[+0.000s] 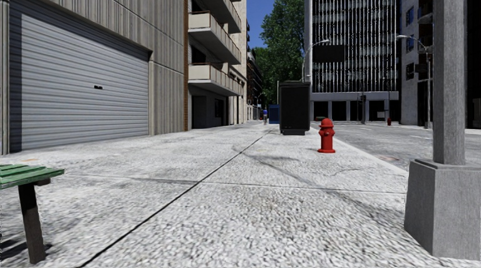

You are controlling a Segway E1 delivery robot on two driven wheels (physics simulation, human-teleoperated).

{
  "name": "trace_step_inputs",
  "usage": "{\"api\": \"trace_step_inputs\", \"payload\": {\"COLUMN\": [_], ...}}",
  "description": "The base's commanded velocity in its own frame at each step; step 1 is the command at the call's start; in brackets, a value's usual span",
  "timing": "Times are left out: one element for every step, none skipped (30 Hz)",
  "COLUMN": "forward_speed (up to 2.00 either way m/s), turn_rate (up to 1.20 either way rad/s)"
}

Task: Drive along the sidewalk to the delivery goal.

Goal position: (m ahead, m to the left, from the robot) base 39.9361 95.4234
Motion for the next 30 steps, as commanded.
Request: {"api": "trace_step_inputs", "payload": {"forward_speed": [1.46, 1.46, 1.46, 1.46, 1.46, 1.46, 1.46, 1.46, 1.46, 1.46, 1.46, 1.46, 1.46, 1.46, 1.46, 1.46, 1.46, 1.46, 1.46, 1.46, 1.46, 1.46, 1.46, 1.46, 1.46, 1.46, 1.47, 1.48, 1.56, 1.69], "turn_rate": [0.0, 0.0, -1.07, -0.59, -0.59, -0.06, 0.0, 0.0, 0.0, 0.0, 0.0, 0.0, 0.0, 0.0, 0.0, 0.0, 0.0, 0.0, 0.0, 0.0, 0.0, 0.0, 0.0, 0.0, 0.0, 0.0, 0.0, 0.0, 0.0, 0.0]}}
